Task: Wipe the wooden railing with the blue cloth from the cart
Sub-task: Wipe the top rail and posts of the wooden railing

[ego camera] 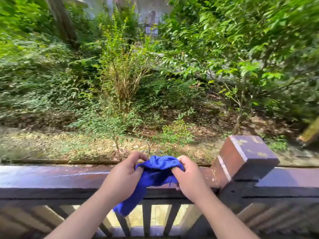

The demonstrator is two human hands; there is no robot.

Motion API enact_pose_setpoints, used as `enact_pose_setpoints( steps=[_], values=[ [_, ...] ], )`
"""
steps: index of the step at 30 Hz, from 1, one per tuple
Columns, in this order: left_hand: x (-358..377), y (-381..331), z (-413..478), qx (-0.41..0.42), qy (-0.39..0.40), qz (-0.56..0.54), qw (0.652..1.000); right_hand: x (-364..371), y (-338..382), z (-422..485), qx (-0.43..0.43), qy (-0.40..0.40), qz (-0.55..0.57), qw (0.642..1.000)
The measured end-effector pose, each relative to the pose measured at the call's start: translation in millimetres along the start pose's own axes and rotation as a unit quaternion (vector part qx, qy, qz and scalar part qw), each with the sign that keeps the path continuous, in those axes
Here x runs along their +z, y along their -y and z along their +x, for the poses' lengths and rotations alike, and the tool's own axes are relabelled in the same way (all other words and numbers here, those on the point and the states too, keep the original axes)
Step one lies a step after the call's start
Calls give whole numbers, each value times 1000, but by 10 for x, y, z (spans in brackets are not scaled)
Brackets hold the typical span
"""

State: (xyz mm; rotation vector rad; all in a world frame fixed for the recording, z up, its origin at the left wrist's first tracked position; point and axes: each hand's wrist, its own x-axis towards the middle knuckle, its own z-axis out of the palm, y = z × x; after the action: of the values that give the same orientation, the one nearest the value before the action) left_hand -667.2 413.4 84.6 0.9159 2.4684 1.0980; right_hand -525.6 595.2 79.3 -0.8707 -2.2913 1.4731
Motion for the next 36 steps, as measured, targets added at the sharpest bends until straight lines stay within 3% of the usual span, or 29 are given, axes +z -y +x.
enact_pose_setpoints(
  steps=[7,14,17,21,24,27,30,33,36],
  values=[
    [783,-349,120,57,110,16,992,-422,-540,-340,140,-83,112,980],
    [1515,-721,623,55,66,51,995,-669,-867,-67,175,-169,209,947],
    [1772,-704,772,42,96,148,983,-626,-998,40,161,-150,98,971],
    [1964,-581,758,103,123,292,943,-539,-1018,56,76,-102,-42,991],
    [1953,-502,798,143,133,374,907,-507,-1117,114,-47,-103,-193,975],
    [1911,-532,905,139,130,406,894,-522,-1186,190,-109,-95,-262,954],
    [1871,-649,944,132,106,420,892,-542,-1211,243,-118,-82,-299,943],
    [1859,-709,909,194,80,406,889,-582,-1262,315,-82,-62,-312,944],
    [1896,-648,840,220,141,380,887,-585,-1328,374,-48,3,-331,943]
  ],
)
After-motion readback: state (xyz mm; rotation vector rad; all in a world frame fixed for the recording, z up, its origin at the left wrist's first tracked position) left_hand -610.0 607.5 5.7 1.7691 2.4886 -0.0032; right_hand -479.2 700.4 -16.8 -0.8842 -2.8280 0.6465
